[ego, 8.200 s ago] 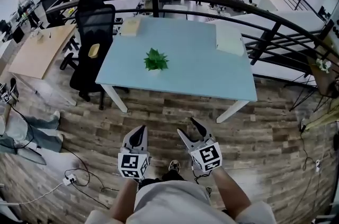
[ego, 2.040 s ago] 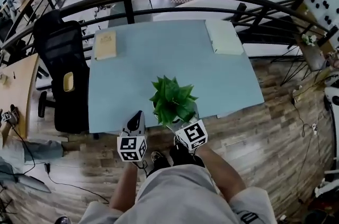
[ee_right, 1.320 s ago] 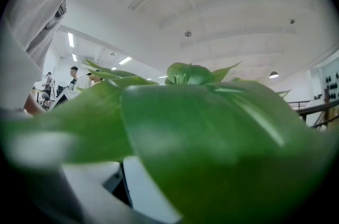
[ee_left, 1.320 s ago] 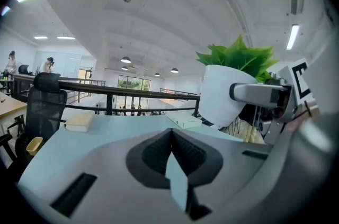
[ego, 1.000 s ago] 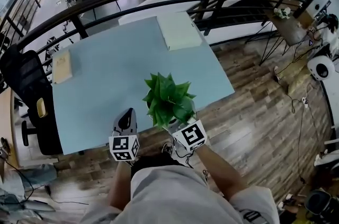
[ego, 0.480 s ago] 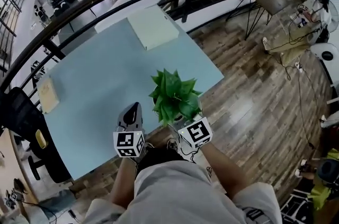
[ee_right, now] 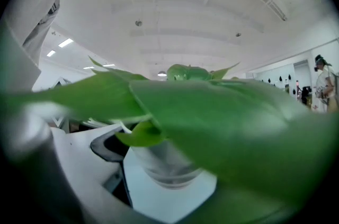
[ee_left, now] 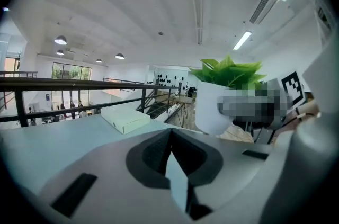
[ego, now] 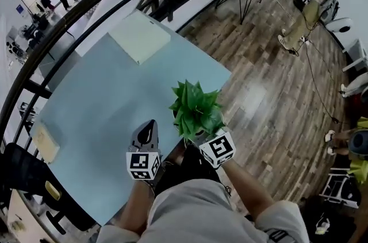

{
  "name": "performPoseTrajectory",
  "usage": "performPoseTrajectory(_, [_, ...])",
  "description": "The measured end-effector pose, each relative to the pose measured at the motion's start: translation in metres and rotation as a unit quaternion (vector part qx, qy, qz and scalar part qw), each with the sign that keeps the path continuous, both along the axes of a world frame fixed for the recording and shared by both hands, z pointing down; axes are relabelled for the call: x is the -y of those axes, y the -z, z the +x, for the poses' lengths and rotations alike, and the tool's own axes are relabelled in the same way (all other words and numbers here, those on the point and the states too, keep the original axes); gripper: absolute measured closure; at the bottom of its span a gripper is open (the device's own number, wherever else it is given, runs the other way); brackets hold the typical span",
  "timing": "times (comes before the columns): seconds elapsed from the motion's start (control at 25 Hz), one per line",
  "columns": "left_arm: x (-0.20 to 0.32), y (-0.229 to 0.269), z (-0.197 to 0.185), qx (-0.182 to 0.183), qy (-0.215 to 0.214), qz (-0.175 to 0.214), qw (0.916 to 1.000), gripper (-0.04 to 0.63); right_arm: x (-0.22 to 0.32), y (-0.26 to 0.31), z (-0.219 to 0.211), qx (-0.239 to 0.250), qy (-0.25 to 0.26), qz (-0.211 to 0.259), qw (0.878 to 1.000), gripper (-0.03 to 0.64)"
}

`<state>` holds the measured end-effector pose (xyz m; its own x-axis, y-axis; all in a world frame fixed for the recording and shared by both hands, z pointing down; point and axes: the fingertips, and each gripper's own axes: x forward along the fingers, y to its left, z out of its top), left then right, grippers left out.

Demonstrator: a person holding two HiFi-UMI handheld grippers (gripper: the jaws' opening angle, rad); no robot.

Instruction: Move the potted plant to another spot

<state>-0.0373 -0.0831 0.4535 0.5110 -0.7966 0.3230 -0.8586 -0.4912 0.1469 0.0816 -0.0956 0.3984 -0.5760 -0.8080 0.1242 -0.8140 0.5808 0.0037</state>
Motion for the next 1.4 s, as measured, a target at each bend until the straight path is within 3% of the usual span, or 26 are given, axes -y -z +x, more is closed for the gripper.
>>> performPoseTrajectory(0.16, [0.013, -0.013, 0.011, 0.001, -0.021, -0.006, 0.9998, 0.584, 0.016, -0.012, 0.01, -0.002, -0.019, -0.003, 1.0, 0.118])
performPoseTrajectory(0.32, [0.066, -0.013, 0.037, -0.003, -0.019, -0.013, 0.9997, 0.584, 0.076, -0.016, 0.036, 0.004, -0.019, -0.011, 1.0, 0.118])
performPoseTrajectory(0.44, [0.072, -0.03, 0.04, -0.004, -0.017, -0.019, 0.9997, 0.584, 0.088, -0.031, 0.043, 0.008, -0.022, -0.015, 1.0, 0.118])
performPoseTrajectory(0.64, [0.067, -0.054, 0.042, -0.011, 0.005, -0.027, 0.9996, 0.584, 0.095, -0.066, 0.048, 0.001, -0.017, -0.028, 0.999, 0.118])
performPoseTrajectory(0.88, [0.134, -0.065, 0.048, -0.003, 0.024, -0.064, 0.9977, 0.584, 0.183, -0.082, 0.055, -0.003, -0.009, -0.054, 0.999, 0.118])
performPoseTrajectory(1.4, [0.18, -0.097, 0.057, 0.0, 0.056, -0.102, 0.9932, 0.584, 0.252, -0.139, 0.045, -0.014, 0.035, -0.099, 0.994, 0.118])
